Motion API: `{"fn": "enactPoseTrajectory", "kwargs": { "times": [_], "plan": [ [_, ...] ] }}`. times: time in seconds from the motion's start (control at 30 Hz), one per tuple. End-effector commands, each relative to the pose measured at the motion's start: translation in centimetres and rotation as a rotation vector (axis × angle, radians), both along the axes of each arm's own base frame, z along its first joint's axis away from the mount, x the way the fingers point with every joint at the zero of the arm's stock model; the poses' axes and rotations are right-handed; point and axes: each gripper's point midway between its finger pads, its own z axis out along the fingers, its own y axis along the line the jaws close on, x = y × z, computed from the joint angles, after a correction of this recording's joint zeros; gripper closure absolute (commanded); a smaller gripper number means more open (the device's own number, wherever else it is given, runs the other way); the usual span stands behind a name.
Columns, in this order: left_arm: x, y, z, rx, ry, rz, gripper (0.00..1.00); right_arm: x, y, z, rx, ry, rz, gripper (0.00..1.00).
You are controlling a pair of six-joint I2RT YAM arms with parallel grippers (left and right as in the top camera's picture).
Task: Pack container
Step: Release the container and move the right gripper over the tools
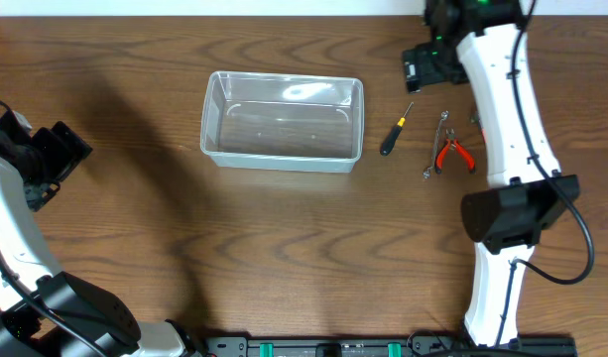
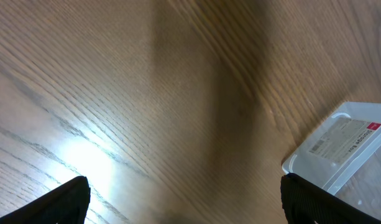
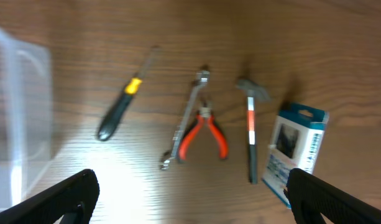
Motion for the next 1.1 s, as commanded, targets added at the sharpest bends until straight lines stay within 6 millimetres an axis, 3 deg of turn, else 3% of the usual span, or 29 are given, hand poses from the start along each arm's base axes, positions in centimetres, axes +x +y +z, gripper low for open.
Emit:
{"fn": "enactPoseTrajectory", "kwargs": {
  "times": [0.0,0.23,0.47,0.63,0.77,1.07],
  "plan": [
    [0.1,0.0,0.6,0.021,-0.01,-0.018,0.1,0.1,-2.7,0.8,-0.015,-0.012,-0.017,0.01],
    [0.1,0.0,0.6,0.021,-0.01,-0.019,0.1,0.0,-6.4,0.4,-0.023,0.008,-0.057,0.01],
    [0.1,0.0,0.6,0.021,-0.01,-0.018,0.09,0.3,-8.3,0.1,-0.021,0.011,-0.044,0.01],
    [0.1,0.0,0.6,0.021,-0.01,-0.018,0.1,0.7,-8.5,-1.8,-0.012,0.045,0.035,0.01],
    [0.1,0.0,0.6,0.021,-0.01,-0.019,0.1,1.6,-9.4,-4.5,-0.042,0.062,0.077,0.01],
    [0.1,0.0,0.6,0.021,-0.01,-0.019,0.1,1.9,-10.6,-7.5,-0.042,0.075,0.054,0.01]
  ]
}}
